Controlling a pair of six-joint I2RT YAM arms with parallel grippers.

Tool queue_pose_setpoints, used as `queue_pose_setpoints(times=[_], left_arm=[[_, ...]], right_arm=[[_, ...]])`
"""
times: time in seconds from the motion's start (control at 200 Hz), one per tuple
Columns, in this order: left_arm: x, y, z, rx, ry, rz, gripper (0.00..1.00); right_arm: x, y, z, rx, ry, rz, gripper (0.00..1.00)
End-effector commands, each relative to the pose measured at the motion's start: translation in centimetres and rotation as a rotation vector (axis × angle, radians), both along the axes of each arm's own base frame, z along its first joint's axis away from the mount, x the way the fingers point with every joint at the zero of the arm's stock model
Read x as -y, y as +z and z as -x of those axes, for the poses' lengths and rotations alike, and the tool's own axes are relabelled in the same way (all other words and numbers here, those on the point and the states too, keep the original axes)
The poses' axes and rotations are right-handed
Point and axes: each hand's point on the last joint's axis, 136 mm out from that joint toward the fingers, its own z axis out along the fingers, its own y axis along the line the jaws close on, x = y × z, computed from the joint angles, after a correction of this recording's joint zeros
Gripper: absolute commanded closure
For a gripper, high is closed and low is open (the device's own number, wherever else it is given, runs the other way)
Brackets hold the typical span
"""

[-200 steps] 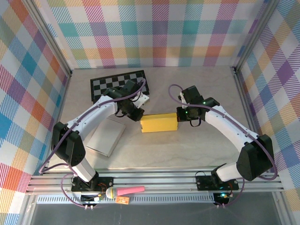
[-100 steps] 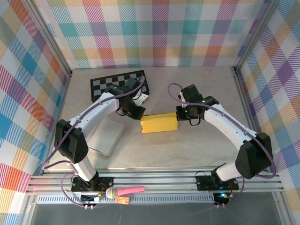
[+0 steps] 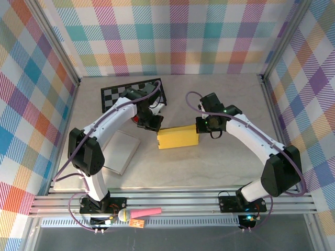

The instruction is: Fold the paper box

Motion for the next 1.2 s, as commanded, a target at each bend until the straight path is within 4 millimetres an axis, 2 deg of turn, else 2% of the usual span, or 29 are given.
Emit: queue_pose_setpoints(times=[0.0, 0.59, 1.195], left_arm=[[1.4, 0.9, 0.2, -0.055, 0.032, 0.073, 1.0], [1.7, 1.0, 1.0, -0.191, 0.046, 0.143, 1.0], [1.5, -0.2, 1.4, -0.14, 0.011, 0.18, 1.0]], right_arm=[[-1.4, 0.2, 0.4, -0.027, 0.026, -0.038, 1.0], [-1.8, 0.3, 0.3, -0.069, 0.053, -0.062, 1.0], [-2.0, -0.4, 0.3, -0.063, 0.059, -0.073, 1.0]])
